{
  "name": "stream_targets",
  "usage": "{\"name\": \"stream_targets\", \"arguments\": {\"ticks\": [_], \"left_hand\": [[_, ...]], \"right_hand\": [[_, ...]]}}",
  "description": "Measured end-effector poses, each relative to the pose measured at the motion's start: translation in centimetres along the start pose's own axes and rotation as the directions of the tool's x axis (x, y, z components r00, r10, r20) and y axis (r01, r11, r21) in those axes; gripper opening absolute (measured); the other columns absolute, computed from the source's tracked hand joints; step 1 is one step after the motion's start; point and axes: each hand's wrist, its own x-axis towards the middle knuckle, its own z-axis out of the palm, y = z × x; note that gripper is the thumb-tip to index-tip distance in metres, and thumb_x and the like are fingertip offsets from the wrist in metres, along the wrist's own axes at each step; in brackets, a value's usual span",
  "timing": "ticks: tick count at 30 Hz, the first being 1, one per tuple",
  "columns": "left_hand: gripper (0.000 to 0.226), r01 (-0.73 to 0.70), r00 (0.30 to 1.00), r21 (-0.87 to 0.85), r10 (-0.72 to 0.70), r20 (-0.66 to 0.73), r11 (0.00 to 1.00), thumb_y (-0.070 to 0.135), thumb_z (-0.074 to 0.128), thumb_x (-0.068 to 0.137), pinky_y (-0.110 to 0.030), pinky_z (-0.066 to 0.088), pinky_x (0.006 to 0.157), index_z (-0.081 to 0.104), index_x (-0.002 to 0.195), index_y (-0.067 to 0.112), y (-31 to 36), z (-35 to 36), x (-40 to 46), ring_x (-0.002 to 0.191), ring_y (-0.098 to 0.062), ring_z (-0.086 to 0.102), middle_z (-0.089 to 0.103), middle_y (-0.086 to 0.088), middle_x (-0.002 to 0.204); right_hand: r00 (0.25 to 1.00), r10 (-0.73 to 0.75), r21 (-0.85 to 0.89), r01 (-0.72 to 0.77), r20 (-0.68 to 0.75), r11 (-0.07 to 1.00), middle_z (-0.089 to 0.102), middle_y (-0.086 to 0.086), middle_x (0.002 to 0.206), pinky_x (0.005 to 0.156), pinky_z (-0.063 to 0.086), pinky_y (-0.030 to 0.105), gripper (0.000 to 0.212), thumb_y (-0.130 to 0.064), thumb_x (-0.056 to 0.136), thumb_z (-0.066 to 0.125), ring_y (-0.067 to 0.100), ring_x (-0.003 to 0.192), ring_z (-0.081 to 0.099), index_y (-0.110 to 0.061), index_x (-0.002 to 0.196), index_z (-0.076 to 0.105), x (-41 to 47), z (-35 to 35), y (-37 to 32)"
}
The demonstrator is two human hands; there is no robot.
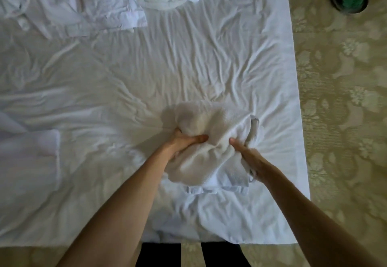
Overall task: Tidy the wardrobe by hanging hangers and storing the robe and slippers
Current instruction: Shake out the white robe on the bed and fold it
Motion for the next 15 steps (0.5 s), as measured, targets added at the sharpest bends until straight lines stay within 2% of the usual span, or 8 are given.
{"name": "stream_targets", "arguments": {"ticks": [1, 4, 7, 8, 10, 12, 15], "left_hand": [[0.088, -0.022, 0.999, -0.026, 0.022, 0.025, 0.999, 0.045, 0.097, 0.052, -0.026, 0.049, 0.086, 0.052, 0.125, 0.025, -0.1, -0.4, 0.0, 0.095, -0.005, 0.063, 0.067, 0.008, 0.112], [0.097, -0.052, 0.998, -0.047, 0.053, 0.024, 0.998, 0.045, 0.100, 0.046, -0.032, 0.051, 0.096, 0.055, 0.130, 0.025, -0.3, -1.4, -1.0, 0.104, -0.010, 0.064, 0.067, 0.010, 0.113], [0.084, -0.114, 0.993, -0.118, 0.112, -0.023, 0.986, 0.040, 0.099, 0.051, -0.027, 0.054, 0.086, 0.060, 0.124, 0.026, -1.1, -2.7, -3.7, 0.102, -0.010, 0.067, 0.070, 0.009, 0.114], [0.085, -0.128, 0.992, -0.142, 0.124, -0.038, 0.982, 0.041, 0.099, 0.050, -0.028, 0.055, 0.088, 0.060, 0.124, 0.027, -1.5, -3.3, -4.7, 0.103, -0.009, 0.067, 0.071, 0.009, 0.115], [0.097, -0.165, 0.984, -0.189, 0.150, -0.092, 0.968, 0.050, 0.099, 0.044, -0.034, 0.055, 0.095, 0.058, 0.129, 0.030, -2.5, -5.7, -7.0, 0.107, -0.009, 0.067, 0.070, 0.011, 0.118], [0.104, -0.203, 0.973, -0.231, 0.169, -0.159, 0.951, 0.056, 0.099, 0.041, -0.035, 0.056, 0.095, 0.055, 0.132, 0.031, -3.5, -9.2, -9.7, 0.108, -0.009, 0.067, 0.069, 0.012, 0.120], [0.092, -0.278, 0.946, -0.331, 0.196, -0.259, 0.902, 0.042, 0.099, 0.053, -0.029, 0.057, 0.087, 0.055, 0.132, 0.027, -5.8, -15.8, -14.5, 0.105, -0.010, 0.068, 0.070, 0.008, 0.119]], "right_hand": [[1.000, -0.019, 0.019, 0.018, 0.024, 1.000, 0.072, 0.009, 0.121, 0.100, 0.052, 0.050, 0.086, -0.060, 0.069, 0.084, 0.029, 0.110, 0.069, -0.014, 0.135, 0.056, -0.1, 0.4, 0.0], [0.998, -0.047, 0.043, 0.045, 0.042, 0.998, 0.072, 0.010, 0.120, 0.101, 0.051, 0.051, 0.078, -0.056, 0.073, 0.082, 0.029, 0.110, 0.070, -0.013, 0.133, 0.057, -0.9, 1.3, 0.1], [0.996, -0.060, 0.008, 0.060, 0.066, 0.998, 0.072, 0.010, 0.120, 0.102, 0.050, 0.052, 0.070, -0.053, 0.076, 0.079, 0.030, 0.110, 0.069, -0.015, 0.131, 0.059, -2.4, 2.6, -0.3], [0.995, -0.065, -0.021, 0.067, 0.074, 0.998, 0.072, 0.011, 0.119, 0.102, 0.050, 0.053, 0.069, -0.054, 0.076, 0.079, 0.031, 0.110, 0.069, -0.015, 0.130, 0.060, -3.0, 3.5, -0.7], [0.991, -0.080, -0.069, 0.087, 0.103, 0.994, 0.072, 0.011, 0.118, 0.100, 0.051, 0.052, 0.064, -0.054, 0.078, 0.076, 0.030, 0.108, 0.070, -0.017, 0.128, 0.060, -4.2, 6.2, -1.9], [0.986, -0.094, -0.115, 0.110, 0.134, 0.987, 0.073, 0.009, 0.117, 0.100, 0.051, 0.051, 0.061, -0.053, 0.079, 0.075, 0.028, 0.108, 0.071, -0.019, 0.127, 0.060, -5.5, 10.1, -3.3], [0.975, -0.104, -0.217, 0.147, 0.195, 0.965, 0.072, 0.007, 0.119, 0.103, 0.049, 0.053, 0.070, -0.057, 0.075, 0.079, 0.029, 0.110, 0.069, -0.020, 0.131, 0.059, -7.0, 17.7, -5.1]]}}
